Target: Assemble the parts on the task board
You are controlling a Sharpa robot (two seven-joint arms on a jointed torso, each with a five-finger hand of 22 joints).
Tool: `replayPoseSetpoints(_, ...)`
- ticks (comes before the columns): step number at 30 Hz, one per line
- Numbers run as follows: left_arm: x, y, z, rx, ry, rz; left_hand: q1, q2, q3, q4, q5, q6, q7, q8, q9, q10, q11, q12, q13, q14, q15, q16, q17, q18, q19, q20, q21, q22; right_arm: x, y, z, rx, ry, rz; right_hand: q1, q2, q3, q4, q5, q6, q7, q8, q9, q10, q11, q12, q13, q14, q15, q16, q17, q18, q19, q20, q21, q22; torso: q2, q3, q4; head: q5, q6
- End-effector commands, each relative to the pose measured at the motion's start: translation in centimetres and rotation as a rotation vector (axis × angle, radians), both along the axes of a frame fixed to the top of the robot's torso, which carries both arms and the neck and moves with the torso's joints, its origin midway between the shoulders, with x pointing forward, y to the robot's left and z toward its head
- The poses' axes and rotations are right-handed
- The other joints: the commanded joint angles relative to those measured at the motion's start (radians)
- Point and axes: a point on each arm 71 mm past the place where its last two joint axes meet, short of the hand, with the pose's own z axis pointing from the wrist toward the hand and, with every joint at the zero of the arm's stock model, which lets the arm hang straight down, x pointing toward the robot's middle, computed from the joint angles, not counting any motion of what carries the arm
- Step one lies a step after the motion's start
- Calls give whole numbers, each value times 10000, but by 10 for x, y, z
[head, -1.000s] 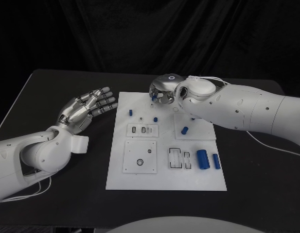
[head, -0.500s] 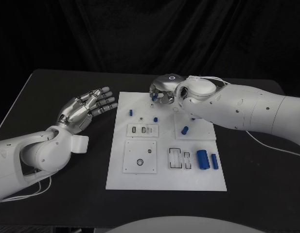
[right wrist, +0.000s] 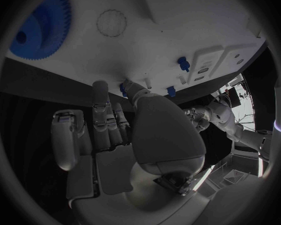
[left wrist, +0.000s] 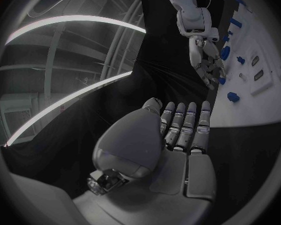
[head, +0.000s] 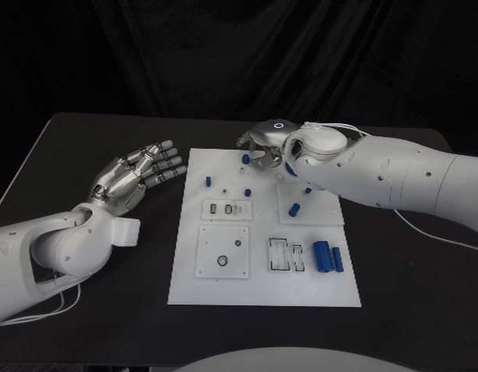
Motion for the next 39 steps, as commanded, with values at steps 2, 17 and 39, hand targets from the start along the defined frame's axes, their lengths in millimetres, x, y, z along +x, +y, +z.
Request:
replayPoseSetpoints(2,0,3,9,-538,-969,302,99,-23,45,2,36,-13,82,-37,3,2,58,62,-8,15,73,53,13,-140,-75,-29,-46,-11,-1,-8,2,332,-433,-245,-259,-28,-428,108,-293,-1456,-239,-116,-767,-509,14,-51,51,-88,-16,-42,-31,181,279,12,-89,1865,0,-5,-8,37,11)
replayPoseSetpoints(17,-3,11,9,-496,-953,444,101,-36,91,2,36,-10,91,-37,4,-3,67,69,-8,14,89,69,14,-151,-80,-29,-49,-13,-19,-71,48,1128,-1564,-227,265,407,-529,-11,327,2623,504,548,-162,858,-224,1605,796,25,-123,-61,-153,156,391,-87,-80,1964,-17,1,-50,55,19)
replayPoseSetpoints(39,-3,10,9,-531,-912,366,102,-39,122,3,41,1,92,-34,5,-2,72,75,-8,18,101,83,15,-157,-81,-28,-49,-15,-33,-130,31,187,-202,-1717,-414,287,-1164,819,-214,3298,703,186,-472,4621,-1118,12838,11847,2123,-679,2359,5632,-79,1073,-628,449,2633,2,7,-57,-5,-13)
